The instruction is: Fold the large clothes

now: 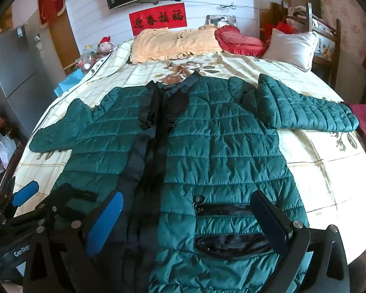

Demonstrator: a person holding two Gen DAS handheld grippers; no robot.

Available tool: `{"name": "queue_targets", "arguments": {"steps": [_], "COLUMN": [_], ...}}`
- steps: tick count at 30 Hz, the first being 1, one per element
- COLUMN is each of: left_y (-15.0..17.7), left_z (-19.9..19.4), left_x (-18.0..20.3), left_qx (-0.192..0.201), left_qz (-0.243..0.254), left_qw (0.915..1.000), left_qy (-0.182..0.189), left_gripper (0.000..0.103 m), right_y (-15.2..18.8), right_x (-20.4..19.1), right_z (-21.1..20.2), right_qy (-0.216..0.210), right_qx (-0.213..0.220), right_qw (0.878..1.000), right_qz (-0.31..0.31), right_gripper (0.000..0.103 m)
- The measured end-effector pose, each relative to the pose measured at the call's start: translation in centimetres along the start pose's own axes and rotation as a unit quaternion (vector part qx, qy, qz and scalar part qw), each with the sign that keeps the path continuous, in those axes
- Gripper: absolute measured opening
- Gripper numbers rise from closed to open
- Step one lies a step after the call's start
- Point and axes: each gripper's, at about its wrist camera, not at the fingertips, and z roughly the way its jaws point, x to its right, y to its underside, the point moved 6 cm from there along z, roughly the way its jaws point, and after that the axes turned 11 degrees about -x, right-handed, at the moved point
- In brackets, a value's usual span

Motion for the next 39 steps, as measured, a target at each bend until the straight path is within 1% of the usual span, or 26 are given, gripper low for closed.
{"name": "queue_targets", "arguments": {"steps": [7,16,21,39], "left_y": [0.18,0.29,0.49,0.42], "left_z": [-0.39,-0.39,-0.41,-0.07], "left_x": [0.11,0.23,0.20,-0.20], "left_qx": [0.000,-0.001,-0.003,-0.001], "left_qz": [0.002,0.005,0.004,0.001], "left_qw": [1.0000,1.0000,1.0000,1.0000], "left_qy": [0.002,0.002,0.001,-0.006], "left_gripper": [0.103,0.103,0.103,0.103], "right_y": [0.06,0.15,0.28,0.03], "right_x": [-0.33,-0.38,-0.30,-0.35], "right_z": [-0.85,-0.98,-0.88,-0.59], "right_qy": [-0.002,-0.001,-0.007,-0.007], "right_qx": [0.008,0.008,0.003,-0.004], "right_qw": [1.000,1.000,1.000,1.000], "right_qz": [-0.004,-0.005,0.000,-0.002], "right_gripper": [0.103,0.103,0.103,0.103]}}
